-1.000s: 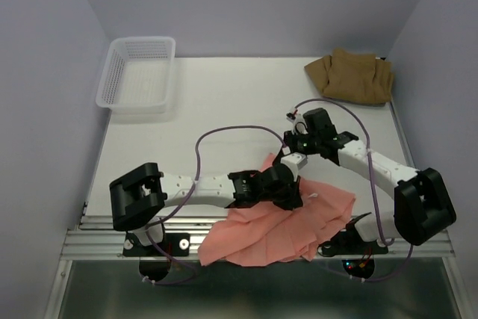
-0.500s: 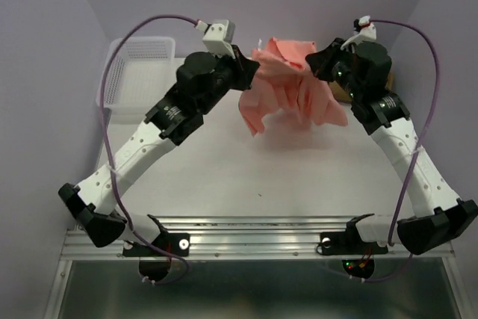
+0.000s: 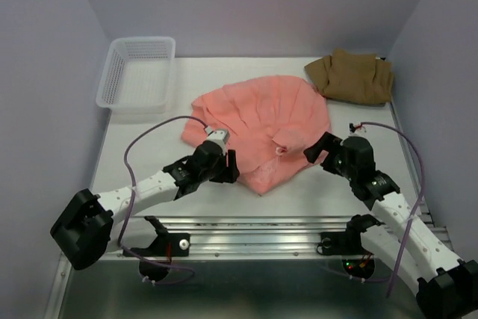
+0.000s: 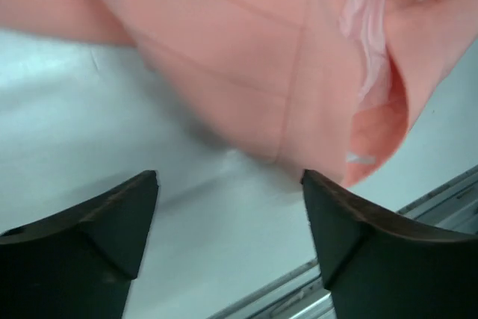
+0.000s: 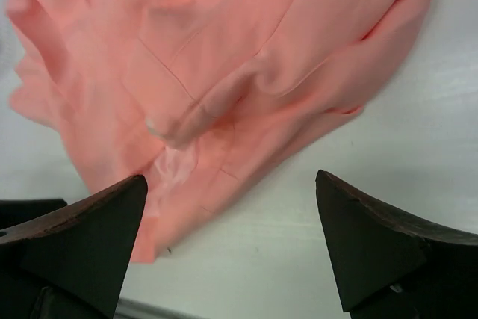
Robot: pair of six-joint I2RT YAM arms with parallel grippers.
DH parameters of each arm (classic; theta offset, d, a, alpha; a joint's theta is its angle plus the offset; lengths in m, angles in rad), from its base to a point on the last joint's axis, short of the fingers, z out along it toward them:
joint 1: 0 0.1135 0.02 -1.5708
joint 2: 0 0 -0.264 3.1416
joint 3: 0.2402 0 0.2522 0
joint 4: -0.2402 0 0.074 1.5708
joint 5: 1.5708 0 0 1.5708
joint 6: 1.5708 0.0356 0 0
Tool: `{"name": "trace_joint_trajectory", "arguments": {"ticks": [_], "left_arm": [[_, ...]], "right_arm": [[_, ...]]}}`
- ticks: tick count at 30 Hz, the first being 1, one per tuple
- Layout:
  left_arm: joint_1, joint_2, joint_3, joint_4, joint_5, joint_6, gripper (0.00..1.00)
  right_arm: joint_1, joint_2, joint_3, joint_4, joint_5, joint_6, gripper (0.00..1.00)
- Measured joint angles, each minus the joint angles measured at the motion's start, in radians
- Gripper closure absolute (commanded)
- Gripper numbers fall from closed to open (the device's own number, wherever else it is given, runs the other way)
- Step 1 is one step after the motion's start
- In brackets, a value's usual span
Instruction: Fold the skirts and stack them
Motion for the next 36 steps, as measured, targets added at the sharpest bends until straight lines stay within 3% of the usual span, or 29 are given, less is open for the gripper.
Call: {"name": "trace_joint_trajectory", "arguments": {"ticks": [4,8,12,17,21,24,30,36], "left_arm": [[-0.004,-0.108,-0.117,-0.079,0.024,-0.108,0.01],[-0.006,-0.346,-0.115,-0.062,0.018,-0.200,0.01],[-0.008,-0.397,-0.108,-0.083,0.000,-0.270,0.01],[-0.026,-0.303,-0.107,-0.094,0.025,-0.320,0.01],[-0.119,-0.163,-0.093,-0.100,0.020,-0.357,0.01],[-0.181,-0.051,-0.038,-0.128,-0.018,-0.378,0.01],[-0.235,0.154,0.160,-0.248,-0.153,-0.426,0.01],[-0.238,0.252,0.231,-0.306,-0.225,-0.425,0.01]], "right_arm": [[0.000,0.010,0.050,-0.174,0.005,-0.010,0.00],[0.000,0.046,0.212,-0.187,0.008,-0.064,0.00],[0.000,0.143,0.300,-0.171,-0.017,-0.115,0.00],[0.053,0.322,0.317,-0.204,-0.040,-0.188,0.00],[0.259,0.480,0.391,-0.280,0.099,-0.251,0.00],[0.339,0.554,0.445,-0.297,0.178,-0.282,0.00],[0.362,0.656,0.488,-0.315,0.306,-0.320,0.00],[0.391,0.732,0.494,-0.328,0.371,-0.328,0.00]]}}
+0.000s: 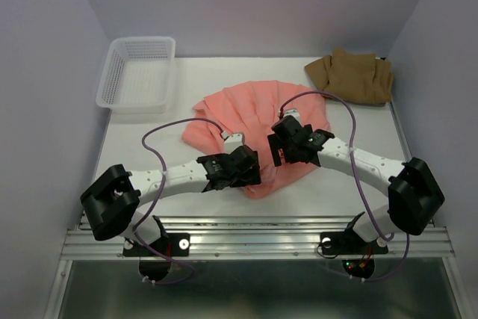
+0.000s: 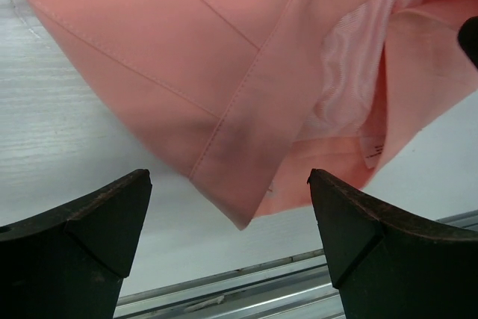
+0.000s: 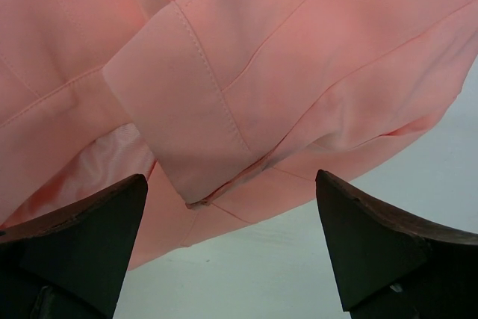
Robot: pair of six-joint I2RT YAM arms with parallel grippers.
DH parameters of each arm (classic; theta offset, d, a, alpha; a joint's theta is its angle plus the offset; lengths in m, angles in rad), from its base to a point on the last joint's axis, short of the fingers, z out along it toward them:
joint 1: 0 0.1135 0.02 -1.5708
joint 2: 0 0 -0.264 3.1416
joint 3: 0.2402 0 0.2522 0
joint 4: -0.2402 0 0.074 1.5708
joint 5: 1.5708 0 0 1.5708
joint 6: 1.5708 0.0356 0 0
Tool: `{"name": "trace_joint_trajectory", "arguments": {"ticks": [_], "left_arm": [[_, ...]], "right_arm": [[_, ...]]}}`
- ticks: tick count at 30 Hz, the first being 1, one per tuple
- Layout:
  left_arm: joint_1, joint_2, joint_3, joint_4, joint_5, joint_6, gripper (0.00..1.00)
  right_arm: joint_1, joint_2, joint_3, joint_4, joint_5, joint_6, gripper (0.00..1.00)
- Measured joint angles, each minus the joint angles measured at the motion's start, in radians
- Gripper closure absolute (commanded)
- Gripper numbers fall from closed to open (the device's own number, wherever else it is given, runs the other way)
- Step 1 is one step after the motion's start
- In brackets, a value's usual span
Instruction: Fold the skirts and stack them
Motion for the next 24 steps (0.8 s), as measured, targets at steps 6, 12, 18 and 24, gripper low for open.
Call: {"name": "trace_joint_trajectory", "arguments": {"ticks": [6,12,18,24], "left_arm": [[-0.002,0.032,-0.002,-0.022,-0.002,0.011,0.01],[-0.002,0.058,-0.002,-0.023,-0.005,0.020,0.14],[-0.002,0.053,-0.016,-0.042,-0.034,0.001,0.58],[0.003,0.010,-0.064,-0.076,-0.062,-0.045,0.88]], "right_arm": [[0.003,0.035,0.002,0.003,0.057,0.018,0.00],[0.003,0.034,0.002,0.014,0.167,0.099,0.00],[-0.013,0.006,-0.014,0.010,0.251,0.168,0.12],[-0.070,-0.044,-0.056,-0.011,0.278,0.204,0.18]]}}
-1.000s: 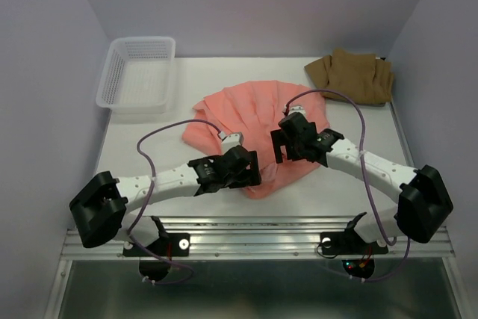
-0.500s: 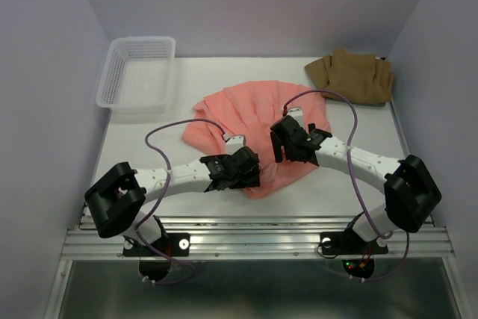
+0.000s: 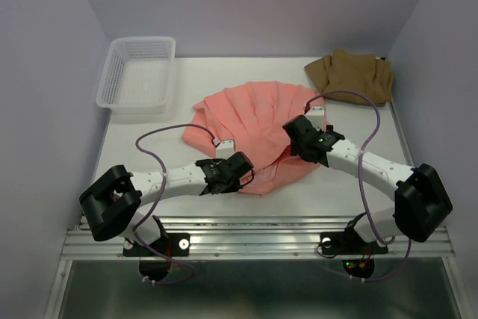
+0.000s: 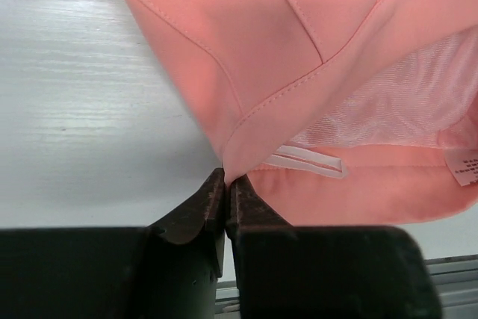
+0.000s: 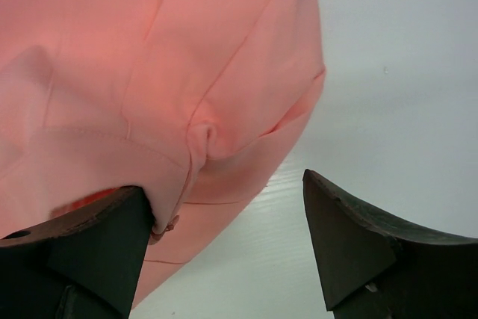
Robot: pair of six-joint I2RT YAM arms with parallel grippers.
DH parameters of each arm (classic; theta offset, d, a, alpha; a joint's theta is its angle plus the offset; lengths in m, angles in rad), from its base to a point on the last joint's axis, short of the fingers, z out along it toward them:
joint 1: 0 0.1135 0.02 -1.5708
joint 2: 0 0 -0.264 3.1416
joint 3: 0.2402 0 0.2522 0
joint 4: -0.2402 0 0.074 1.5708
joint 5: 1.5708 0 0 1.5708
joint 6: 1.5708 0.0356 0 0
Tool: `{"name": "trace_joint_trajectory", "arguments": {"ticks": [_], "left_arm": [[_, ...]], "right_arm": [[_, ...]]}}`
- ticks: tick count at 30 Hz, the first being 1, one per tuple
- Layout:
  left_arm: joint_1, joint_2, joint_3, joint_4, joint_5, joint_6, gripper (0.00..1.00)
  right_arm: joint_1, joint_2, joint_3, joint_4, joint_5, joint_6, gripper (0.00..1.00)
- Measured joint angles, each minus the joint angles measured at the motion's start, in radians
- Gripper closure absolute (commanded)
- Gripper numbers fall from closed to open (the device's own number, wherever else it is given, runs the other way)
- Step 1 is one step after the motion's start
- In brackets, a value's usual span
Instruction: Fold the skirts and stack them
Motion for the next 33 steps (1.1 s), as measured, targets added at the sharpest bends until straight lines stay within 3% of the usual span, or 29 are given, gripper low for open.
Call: {"name": "trace_joint_trajectory", "arguments": {"ticks": [4,7,10,11,15,18,22,28,33], "left_arm": [[0.005,-0.032,-0.010,-0.035,-0.019,-0.028,0.94],[0.007,-0.068,-0.020,-0.054,-0.030,-0.048,1.00],[0.009,-0.115,-0.040,-0.056,-0.031,-0.073,1.00],[0.009,-0.137,-0.048,-0.056,-0.031,-0.082,1.00],[0.010,-0.208,-0.062,-0.069,-0.036,-0.102,1.00],[0.014,-0.251,-0.045,-0.124,-0.071,-0.105,1.00],[0.056,-0.273,0.106,-0.238,-0.148,-0.076,1.00],[0.201,-0.327,0.530,-0.270,-0.293,0.102,1.00],[0.207,-0.377,0.816,-0.214,-0.294,0.293,1.00]], "right_arm": [[-0.039,-0.084,-0.038,-0.014,0.011,0.011,0.21],[-0.080,-0.146,-0.055,-0.025,0.013,0.021,0.36],[-0.105,-0.174,-0.056,-0.024,0.001,0.037,0.59],[-0.105,-0.175,-0.057,-0.022,-0.012,0.040,0.73],[-0.106,-0.182,-0.076,0.003,-0.092,0.036,0.99],[-0.112,-0.206,-0.082,0.015,-0.155,0.018,0.99],[-0.114,-0.238,-0.025,0.008,-0.206,-0.040,0.99],[-0.117,-0.242,0.329,-0.014,-0.200,-0.156,0.99],[-0.109,-0.295,0.593,0.003,-0.285,-0.229,0.99]]}}
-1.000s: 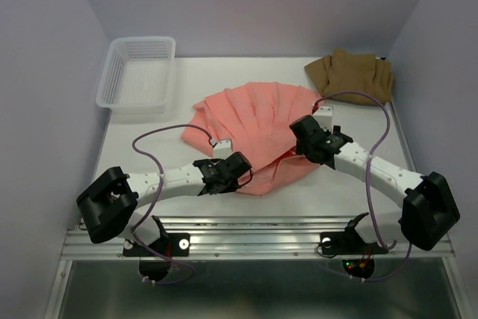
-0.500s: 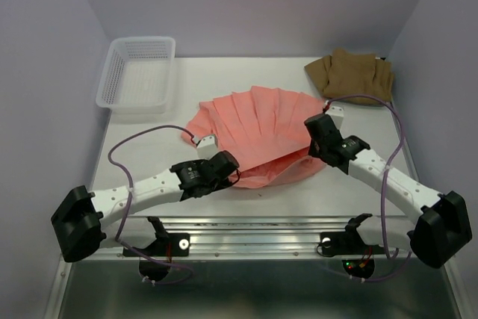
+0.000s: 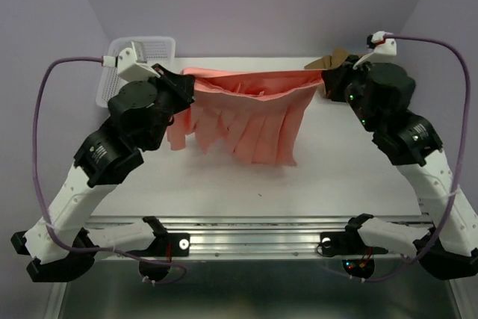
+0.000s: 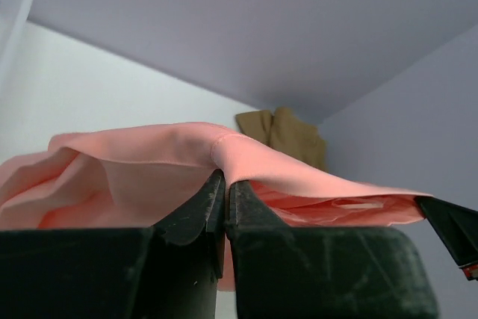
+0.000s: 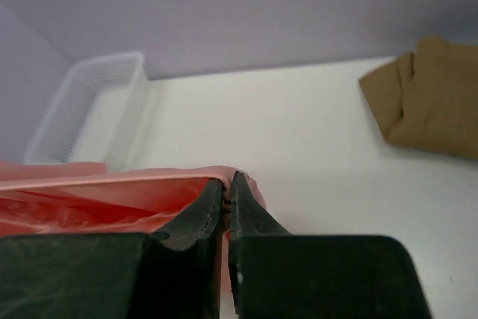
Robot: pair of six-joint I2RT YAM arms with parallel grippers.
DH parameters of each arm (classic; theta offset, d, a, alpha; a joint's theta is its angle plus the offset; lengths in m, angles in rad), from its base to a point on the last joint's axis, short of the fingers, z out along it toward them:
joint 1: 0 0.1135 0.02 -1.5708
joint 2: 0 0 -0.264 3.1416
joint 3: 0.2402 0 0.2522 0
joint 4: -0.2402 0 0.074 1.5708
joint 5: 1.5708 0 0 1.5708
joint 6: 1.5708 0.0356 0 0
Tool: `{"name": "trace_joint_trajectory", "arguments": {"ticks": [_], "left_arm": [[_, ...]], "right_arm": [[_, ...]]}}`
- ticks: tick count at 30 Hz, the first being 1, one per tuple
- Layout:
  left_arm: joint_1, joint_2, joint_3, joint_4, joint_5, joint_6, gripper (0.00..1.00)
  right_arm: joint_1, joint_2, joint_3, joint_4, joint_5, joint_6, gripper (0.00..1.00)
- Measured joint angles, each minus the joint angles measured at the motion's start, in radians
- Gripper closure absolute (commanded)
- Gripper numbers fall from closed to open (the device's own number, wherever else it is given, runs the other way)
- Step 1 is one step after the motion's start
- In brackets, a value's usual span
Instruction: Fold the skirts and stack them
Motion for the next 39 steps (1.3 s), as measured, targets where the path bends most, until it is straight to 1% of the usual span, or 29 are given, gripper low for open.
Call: {"name": "trace_joint_trajectory", "arguments": {"ticks": [4,8,11,15,17,18,20,21,23,24,25,26,28,30,32,35,36,38,39], "left_arm": [[-0.002,-0.067,0.047,0.055,0.064,0.102,1.00],[-0.006,-0.096,0.053,0.080,0.095,0.164,1.00],[-0.006,-0.077,0.050,0.086,0.082,0.188,1.00],[-0.001,-0.036,0.006,0.120,0.015,0.209,1.00],[0.043,0.023,-0.010,0.128,0.012,0.218,1.00],[0.076,0.060,-0.011,0.135,0.036,0.222,1.00],[0.185,0.170,0.019,0.145,0.114,0.224,1.00],[0.217,0.219,0.041,0.138,0.148,0.224,1.00],[0.311,0.409,0.194,0.091,0.256,0.238,1.00],[0.332,0.470,0.256,0.077,0.291,0.248,1.00],[0.364,0.573,0.369,0.063,0.336,0.263,1.00],[0.379,0.624,0.419,0.061,0.360,0.272,1.00],[0.399,0.682,0.496,0.042,0.414,0.294,1.00],[0.406,0.679,0.508,0.040,0.458,0.311,1.00],[0.406,0.631,0.461,0.090,0.497,0.324,1.00],[0.399,0.470,0.233,0.196,0.556,0.328,1.00],[0.397,0.416,0.145,0.248,0.567,0.328,1.00],[0.394,0.346,0.017,0.311,0.586,0.327,1.00],[0.392,0.293,-0.109,0.374,0.603,0.321,0.99]], "right_arm": [[0.008,-0.052,0.151,-0.001,-0.144,-0.045,0.99],[0.013,-0.064,0.221,-0.004,-0.211,-0.079,0.99],[0.012,-0.045,0.220,-0.020,-0.195,-0.098,0.99],[0.009,0.027,0.193,-0.028,-0.091,-0.129,0.99],[-0.003,0.085,0.182,-0.025,-0.023,-0.150,0.99],[-0.022,0.134,0.180,-0.023,-0.005,-0.162,0.99],[-0.083,0.237,0.195,-0.022,-0.020,-0.175,0.99],[-0.121,0.299,0.215,-0.020,-0.043,-0.178,0.99],[-0.186,0.417,0.294,-0.034,-0.083,-0.187,0.99],[-0.205,0.459,0.333,-0.036,-0.095,-0.193,0.99],[-0.238,0.530,0.416,-0.037,-0.104,-0.207,0.99],[-0.253,0.558,0.454,-0.033,-0.111,-0.216,0.99],[-0.270,0.573,0.510,-0.030,-0.126,-0.230,0.99],[-0.272,0.534,0.502,-0.004,-0.136,-0.240,0.99],[-0.272,0.467,0.450,0.018,-0.146,-0.247,0.99],[-0.269,0.318,0.275,0.085,-0.161,-0.241,0.97],[-0.268,0.271,0.198,0.111,-0.164,-0.230,0.95],[-0.265,0.202,0.041,0.151,-0.178,-0.200,0.94],[-0.264,0.164,-0.055,0.160,-0.186,-0.175,0.92]]}}
